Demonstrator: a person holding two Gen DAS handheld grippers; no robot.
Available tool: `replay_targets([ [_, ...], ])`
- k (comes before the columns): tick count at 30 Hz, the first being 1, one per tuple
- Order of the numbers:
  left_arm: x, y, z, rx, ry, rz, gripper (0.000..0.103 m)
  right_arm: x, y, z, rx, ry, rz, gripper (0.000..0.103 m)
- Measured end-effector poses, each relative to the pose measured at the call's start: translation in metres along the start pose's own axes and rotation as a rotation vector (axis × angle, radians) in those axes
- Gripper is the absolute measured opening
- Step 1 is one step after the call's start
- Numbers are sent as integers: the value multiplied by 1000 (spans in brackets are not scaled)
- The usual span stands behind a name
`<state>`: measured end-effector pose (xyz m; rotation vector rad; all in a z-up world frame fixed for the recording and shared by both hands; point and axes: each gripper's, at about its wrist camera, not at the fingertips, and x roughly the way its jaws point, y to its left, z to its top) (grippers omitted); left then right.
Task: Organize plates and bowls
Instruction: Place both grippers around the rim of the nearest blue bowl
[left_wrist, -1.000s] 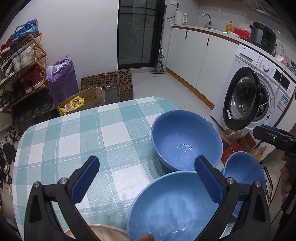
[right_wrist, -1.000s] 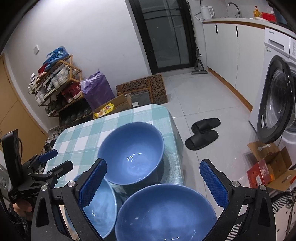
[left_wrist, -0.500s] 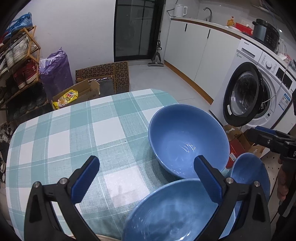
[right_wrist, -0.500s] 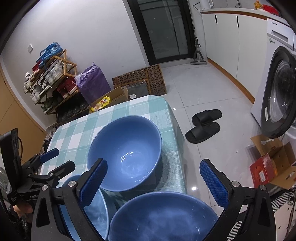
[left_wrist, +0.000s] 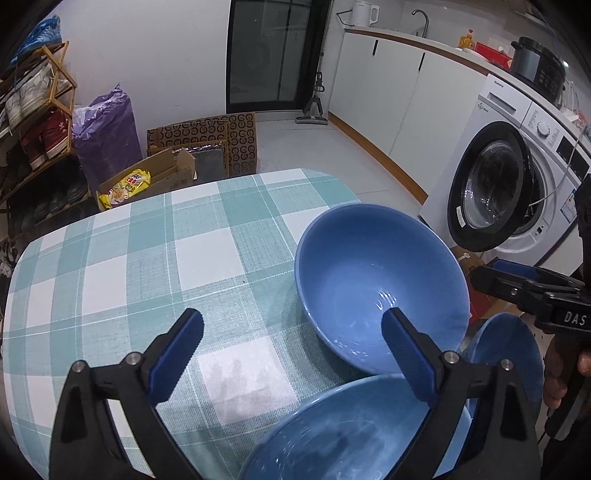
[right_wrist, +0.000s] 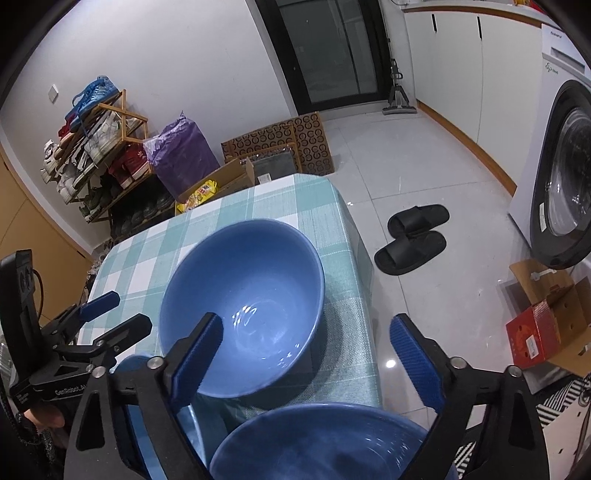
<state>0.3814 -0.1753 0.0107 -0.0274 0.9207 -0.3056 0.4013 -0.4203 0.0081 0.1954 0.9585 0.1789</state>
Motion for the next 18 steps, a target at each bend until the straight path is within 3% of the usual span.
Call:
replay_targets([
  [3, 4, -2, 0, 9, 1, -6, 94, 8, 0, -1, -2, 24, 6, 80],
  [4, 4, -3, 0, 12, 2, -10, 88, 10, 0, -2, -6, 27, 5, 78],
  [8, 9, -6, 0, 21, 11, -17, 82, 16, -3, -5, -8, 42, 3, 69],
  [13, 16, -9, 0, 34, 31, -25, 63, 20, -5, -6, -16, 56, 8, 58],
  [18, 21, -9, 0, 31, 49, -37, 52, 24, -5, -8, -28, 65, 27, 54],
])
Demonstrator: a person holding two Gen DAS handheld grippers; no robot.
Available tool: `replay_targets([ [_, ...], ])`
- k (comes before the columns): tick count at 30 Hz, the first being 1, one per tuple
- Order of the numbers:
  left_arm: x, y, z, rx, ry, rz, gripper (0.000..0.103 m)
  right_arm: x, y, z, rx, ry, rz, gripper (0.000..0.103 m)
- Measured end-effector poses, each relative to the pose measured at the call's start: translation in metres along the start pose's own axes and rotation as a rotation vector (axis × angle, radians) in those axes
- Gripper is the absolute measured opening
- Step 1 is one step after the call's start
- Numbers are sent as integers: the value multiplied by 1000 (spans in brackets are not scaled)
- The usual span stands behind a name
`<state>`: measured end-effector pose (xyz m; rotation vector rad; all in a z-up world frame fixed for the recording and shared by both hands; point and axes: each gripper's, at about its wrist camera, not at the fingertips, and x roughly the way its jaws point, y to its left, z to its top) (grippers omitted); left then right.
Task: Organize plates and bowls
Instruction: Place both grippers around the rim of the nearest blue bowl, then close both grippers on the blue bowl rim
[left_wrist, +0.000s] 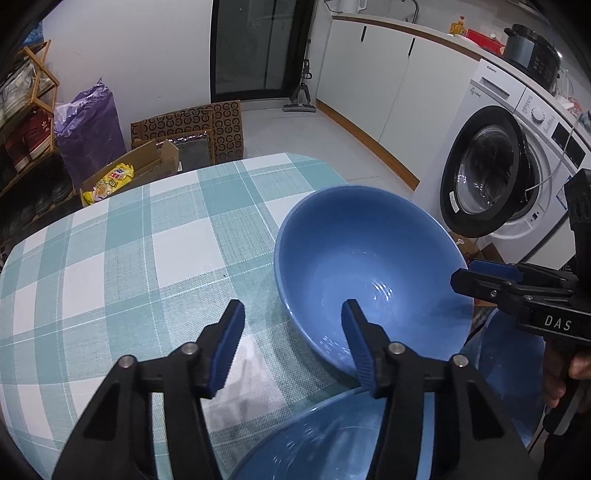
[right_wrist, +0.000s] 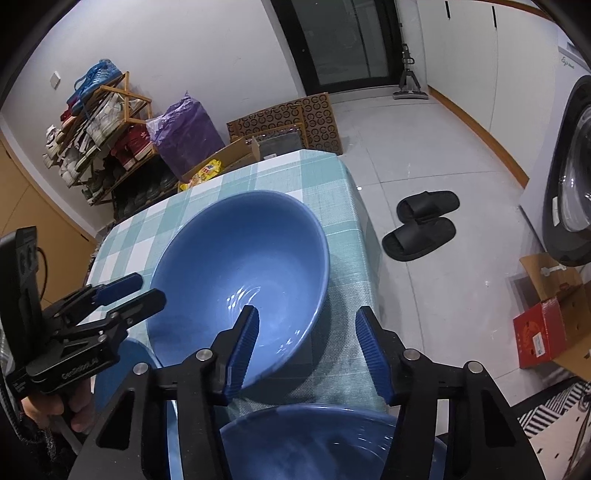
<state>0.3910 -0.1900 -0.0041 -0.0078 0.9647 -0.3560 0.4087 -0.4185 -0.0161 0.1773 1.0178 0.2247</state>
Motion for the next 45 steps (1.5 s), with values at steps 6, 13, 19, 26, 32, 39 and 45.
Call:
replay_targets([
  [6, 6, 0, 1, -3, 16, 2, 48, 3, 0, 0, -10, 3, 4, 46],
  [13, 11, -3, 2, 13, 38, 4, 35, 8, 3, -1, -26, 12, 6, 37],
  [19, 13, -6, 1, 32, 50, -5, 21, 9, 5, -2, -41, 13, 7, 28],
  [26, 14, -9, 2, 44, 50, 12, 18, 9, 6, -3, -55, 6, -2, 21],
  [32, 14, -10, 3, 50, 46, 16, 18, 10, 8, -6, -75, 0, -15, 20],
  [39, 12, -12, 3, 60, 36, 19, 18, 8, 8, -7, -76, -14, -11, 20],
  [45, 6, -14, 5, 60, 18, 19, 18, -1, 8, -8, -76, -32, -11, 20],
])
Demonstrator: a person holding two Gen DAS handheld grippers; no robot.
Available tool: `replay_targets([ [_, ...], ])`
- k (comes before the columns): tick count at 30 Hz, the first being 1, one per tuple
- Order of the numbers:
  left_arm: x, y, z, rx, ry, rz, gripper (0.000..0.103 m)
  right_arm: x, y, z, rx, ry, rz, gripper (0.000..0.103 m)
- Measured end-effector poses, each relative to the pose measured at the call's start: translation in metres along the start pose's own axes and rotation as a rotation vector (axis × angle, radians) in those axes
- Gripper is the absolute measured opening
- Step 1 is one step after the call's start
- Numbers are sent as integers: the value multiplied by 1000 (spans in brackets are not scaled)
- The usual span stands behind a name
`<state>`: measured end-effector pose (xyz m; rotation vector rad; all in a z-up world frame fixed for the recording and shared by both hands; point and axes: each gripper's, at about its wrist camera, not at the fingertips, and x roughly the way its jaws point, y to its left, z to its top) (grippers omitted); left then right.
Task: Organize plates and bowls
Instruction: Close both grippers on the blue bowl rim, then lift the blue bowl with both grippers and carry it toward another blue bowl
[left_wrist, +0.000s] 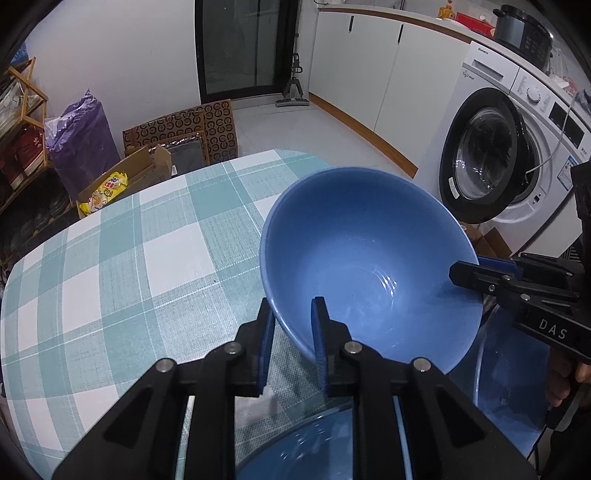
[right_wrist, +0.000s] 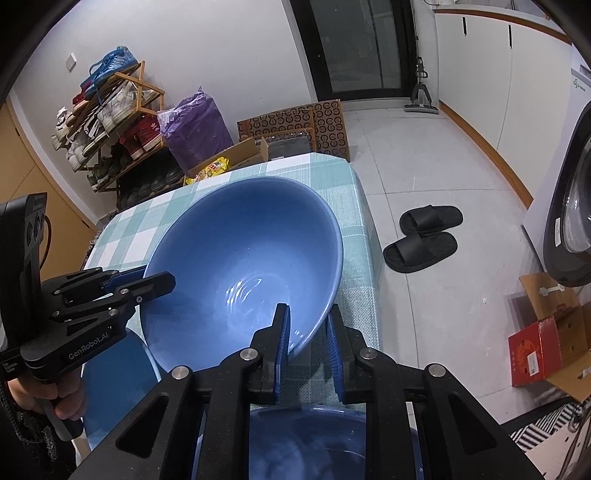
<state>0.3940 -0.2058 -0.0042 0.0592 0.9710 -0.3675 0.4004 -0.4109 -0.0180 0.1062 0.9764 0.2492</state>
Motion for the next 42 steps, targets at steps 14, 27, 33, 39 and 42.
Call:
replay_targets([
  [14, -24, -8, 5, 3, -59, -13, 18, -29, 1, 0, -5, -47, -8, 20],
  [27, -63, -18, 5, 14, -120, -20, 18, -80, 13, -3, -27, -106, -20, 20],
  [33, -82, -22, 3, 21, -147, -19, 18, -106, 21, -7, -37, -131, -19, 20],
  [39, -98, -23, -2, 25, -168, -20, 18, -127, 27, -13, -47, -152, -18, 20],
  [42, -105, -22, -4, 24, -177, -18, 18, -136, 32, -16, -55, -164, -16, 20],
])
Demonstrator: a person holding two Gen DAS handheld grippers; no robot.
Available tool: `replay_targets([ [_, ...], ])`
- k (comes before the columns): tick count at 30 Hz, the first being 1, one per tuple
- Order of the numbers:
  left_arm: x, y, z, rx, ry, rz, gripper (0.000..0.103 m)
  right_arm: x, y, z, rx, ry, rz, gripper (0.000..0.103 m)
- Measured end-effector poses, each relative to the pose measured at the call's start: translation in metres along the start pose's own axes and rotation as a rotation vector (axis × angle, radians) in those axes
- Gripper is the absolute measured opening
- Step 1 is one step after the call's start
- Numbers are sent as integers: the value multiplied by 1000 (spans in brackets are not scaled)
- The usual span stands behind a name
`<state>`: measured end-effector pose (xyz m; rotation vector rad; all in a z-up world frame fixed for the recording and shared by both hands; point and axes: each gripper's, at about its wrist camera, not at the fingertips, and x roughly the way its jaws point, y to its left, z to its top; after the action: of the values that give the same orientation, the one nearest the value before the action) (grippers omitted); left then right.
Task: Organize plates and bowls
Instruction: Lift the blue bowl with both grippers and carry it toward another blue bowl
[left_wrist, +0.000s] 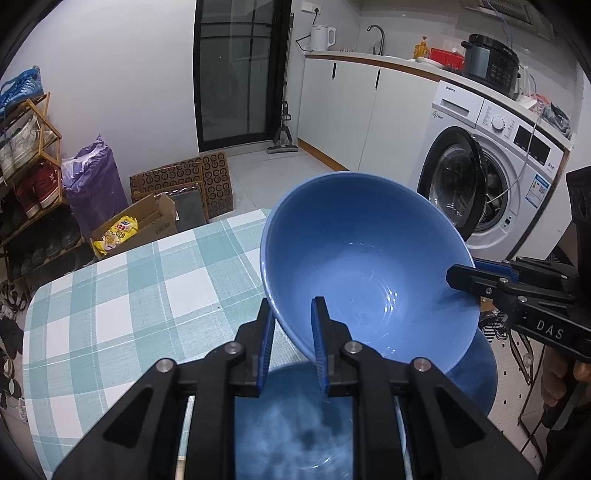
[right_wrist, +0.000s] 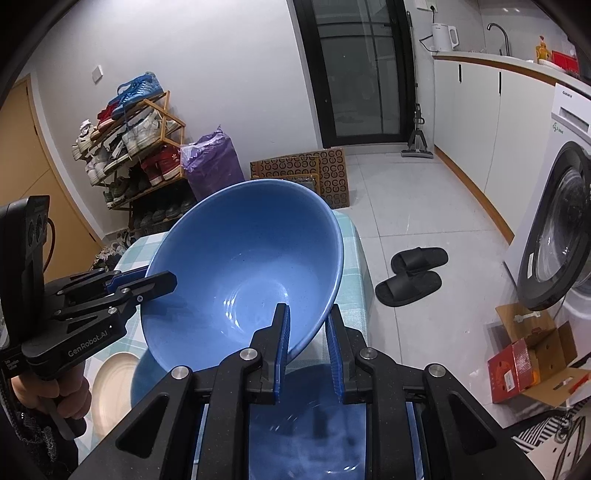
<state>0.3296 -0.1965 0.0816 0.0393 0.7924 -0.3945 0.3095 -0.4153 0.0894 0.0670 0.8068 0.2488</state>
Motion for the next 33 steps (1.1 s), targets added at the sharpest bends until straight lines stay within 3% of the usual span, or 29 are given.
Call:
replay_targets([
  [33, -79, 4, -37, -4, -78, 23, 18, -68, 64, -33, -74, -64, 28, 20],
])
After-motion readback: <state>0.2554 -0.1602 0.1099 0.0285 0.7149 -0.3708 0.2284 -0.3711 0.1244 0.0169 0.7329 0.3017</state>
